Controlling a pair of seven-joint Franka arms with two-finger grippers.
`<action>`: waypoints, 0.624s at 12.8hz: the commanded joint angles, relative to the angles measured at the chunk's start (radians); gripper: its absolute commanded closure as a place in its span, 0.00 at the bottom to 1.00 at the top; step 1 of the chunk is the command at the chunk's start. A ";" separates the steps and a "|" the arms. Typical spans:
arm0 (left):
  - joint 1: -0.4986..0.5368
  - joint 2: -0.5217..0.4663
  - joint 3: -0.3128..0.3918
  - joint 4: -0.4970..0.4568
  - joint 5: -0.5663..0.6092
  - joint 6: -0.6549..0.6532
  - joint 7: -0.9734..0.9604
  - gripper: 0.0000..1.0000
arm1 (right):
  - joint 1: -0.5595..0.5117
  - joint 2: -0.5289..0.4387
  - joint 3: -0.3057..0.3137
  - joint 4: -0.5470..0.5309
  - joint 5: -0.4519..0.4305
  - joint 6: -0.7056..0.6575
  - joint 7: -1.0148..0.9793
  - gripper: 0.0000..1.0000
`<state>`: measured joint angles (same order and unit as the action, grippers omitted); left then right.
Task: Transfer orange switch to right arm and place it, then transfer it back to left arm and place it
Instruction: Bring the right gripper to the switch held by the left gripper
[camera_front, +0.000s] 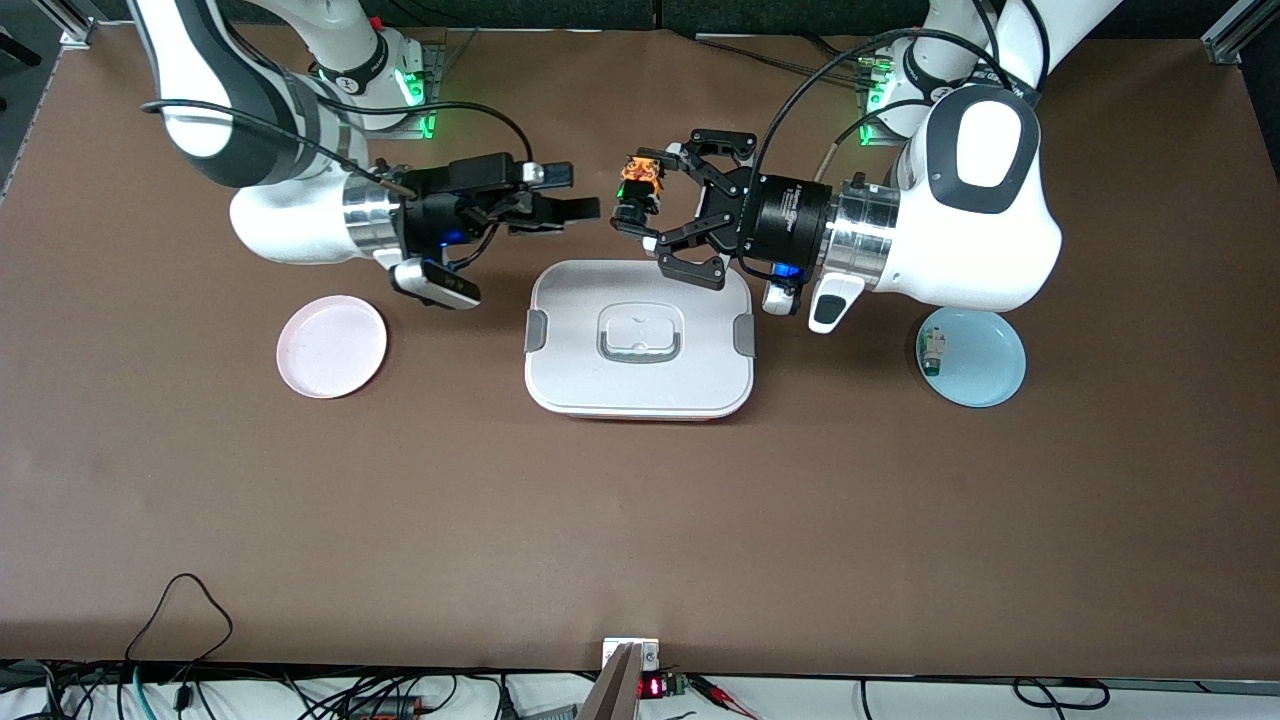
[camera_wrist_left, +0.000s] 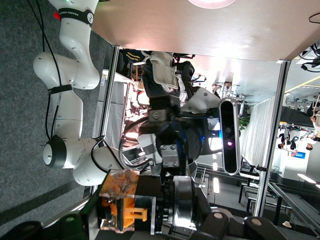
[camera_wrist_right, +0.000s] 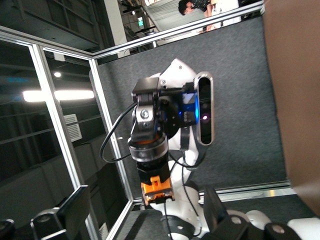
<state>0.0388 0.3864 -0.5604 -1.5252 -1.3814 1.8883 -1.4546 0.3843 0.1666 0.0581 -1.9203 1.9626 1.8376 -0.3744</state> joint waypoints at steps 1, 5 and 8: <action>-0.002 0.011 0.000 0.025 -0.022 0.005 -0.020 0.82 | 0.010 0.031 0.044 0.030 0.065 0.029 -0.023 0.00; 0.000 0.011 0.000 0.025 -0.022 0.005 -0.018 0.82 | 0.018 0.043 0.068 0.060 0.067 0.094 -0.021 0.00; 0.001 0.011 0.000 0.025 -0.024 0.002 -0.018 0.82 | 0.015 0.044 0.068 0.060 0.064 0.092 -0.023 0.07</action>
<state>0.0413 0.3865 -0.5591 -1.5243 -1.3814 1.8884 -1.4576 0.3956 0.1950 0.1217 -1.8827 2.0098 1.9177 -0.3856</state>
